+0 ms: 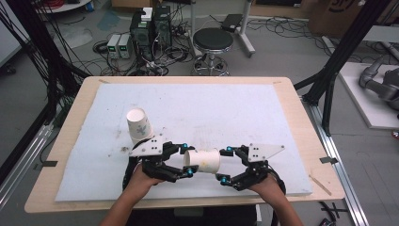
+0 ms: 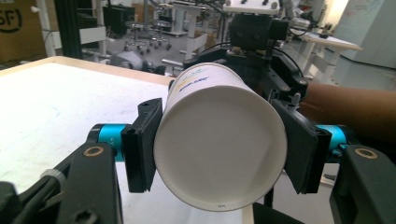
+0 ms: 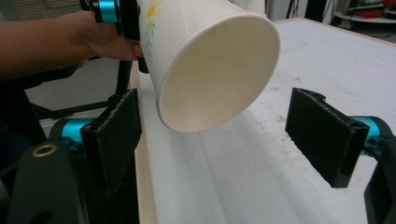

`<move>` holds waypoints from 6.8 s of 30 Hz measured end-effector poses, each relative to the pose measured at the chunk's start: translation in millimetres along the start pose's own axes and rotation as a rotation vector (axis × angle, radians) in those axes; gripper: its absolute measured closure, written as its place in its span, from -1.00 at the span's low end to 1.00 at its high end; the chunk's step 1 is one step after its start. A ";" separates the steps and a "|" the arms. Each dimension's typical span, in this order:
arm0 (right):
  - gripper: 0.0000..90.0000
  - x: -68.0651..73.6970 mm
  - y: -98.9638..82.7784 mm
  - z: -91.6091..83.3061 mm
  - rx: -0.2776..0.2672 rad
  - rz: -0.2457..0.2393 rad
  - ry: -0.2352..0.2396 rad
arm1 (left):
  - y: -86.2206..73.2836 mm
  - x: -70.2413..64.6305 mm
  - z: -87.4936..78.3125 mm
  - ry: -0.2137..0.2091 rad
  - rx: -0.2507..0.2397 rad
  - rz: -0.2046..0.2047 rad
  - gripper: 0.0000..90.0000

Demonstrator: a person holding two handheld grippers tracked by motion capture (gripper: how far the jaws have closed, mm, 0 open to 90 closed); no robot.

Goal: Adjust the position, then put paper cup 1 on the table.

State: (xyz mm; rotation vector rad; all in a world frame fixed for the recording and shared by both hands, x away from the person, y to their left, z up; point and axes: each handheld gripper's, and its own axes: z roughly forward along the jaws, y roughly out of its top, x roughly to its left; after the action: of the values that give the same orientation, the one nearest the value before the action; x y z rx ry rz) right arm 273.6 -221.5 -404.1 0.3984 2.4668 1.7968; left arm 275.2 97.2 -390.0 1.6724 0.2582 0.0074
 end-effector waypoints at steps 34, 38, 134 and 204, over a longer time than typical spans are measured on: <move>-0.26 -2.9 -1.1 1.9 -0.092 0.052 0.139 | -9.1 0.0 4.6 -0.093 -0.056 -0.021 -0.17; -0.26 -3.5 -0.2 0.9 -0.092 0.054 0.145 | -7.8 -1.5 5.0 -0.084 -0.042 -0.009 -0.19; -0.40 3.4 69.0 47.7 0.596 -0.207 0.033 | -4.8 4.9 42.4 0.011 0.496 0.104 -0.24; -0.51 -18.5 -31.6 -63.5 0.085 0.147 -0.600 | -39.4 15.4 -33.1 0.346 0.004 0.005 -0.29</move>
State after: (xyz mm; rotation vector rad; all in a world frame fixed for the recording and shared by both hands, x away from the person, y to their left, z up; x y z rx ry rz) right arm 273.3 -293.9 -415.7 0.9811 2.1254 1.3452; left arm 278.5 136.0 -427.0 1.6702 0.5151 0.3019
